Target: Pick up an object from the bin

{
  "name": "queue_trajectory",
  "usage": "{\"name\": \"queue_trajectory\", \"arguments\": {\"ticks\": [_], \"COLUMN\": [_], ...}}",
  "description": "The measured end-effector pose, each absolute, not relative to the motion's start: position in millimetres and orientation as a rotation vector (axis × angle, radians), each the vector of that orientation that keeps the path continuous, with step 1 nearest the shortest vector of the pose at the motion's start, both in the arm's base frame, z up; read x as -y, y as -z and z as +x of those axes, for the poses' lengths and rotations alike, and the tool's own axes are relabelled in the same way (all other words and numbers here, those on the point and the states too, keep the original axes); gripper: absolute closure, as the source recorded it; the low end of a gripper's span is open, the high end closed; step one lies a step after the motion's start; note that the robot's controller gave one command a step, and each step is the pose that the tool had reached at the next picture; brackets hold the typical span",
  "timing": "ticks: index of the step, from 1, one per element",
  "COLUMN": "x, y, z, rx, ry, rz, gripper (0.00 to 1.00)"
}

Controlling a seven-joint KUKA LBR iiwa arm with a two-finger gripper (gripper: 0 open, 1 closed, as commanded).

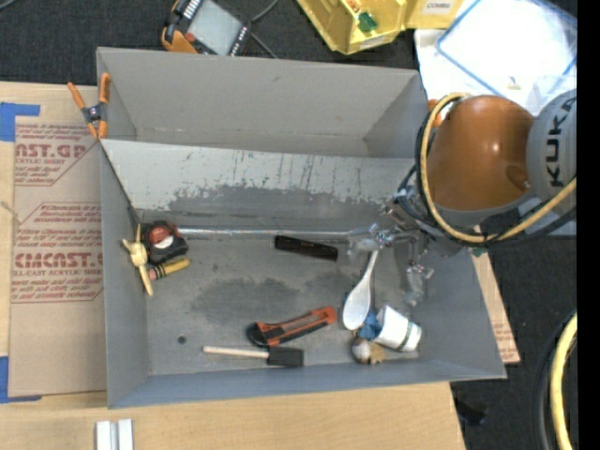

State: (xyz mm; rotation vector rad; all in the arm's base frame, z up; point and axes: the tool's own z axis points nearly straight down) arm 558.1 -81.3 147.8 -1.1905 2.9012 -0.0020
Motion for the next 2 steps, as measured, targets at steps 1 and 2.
{"name": "queue_trajectory", "arguments": {"ticks": [1,2], "x": [58.1,81.2], "y": [-120.9,-68.7], "z": [571.4,575.8], "rx": [-2.807,-2.264], "ry": [-0.002,0.001], "rz": [-1.404,-2.170], "gripper": [0.00,0.00]}}
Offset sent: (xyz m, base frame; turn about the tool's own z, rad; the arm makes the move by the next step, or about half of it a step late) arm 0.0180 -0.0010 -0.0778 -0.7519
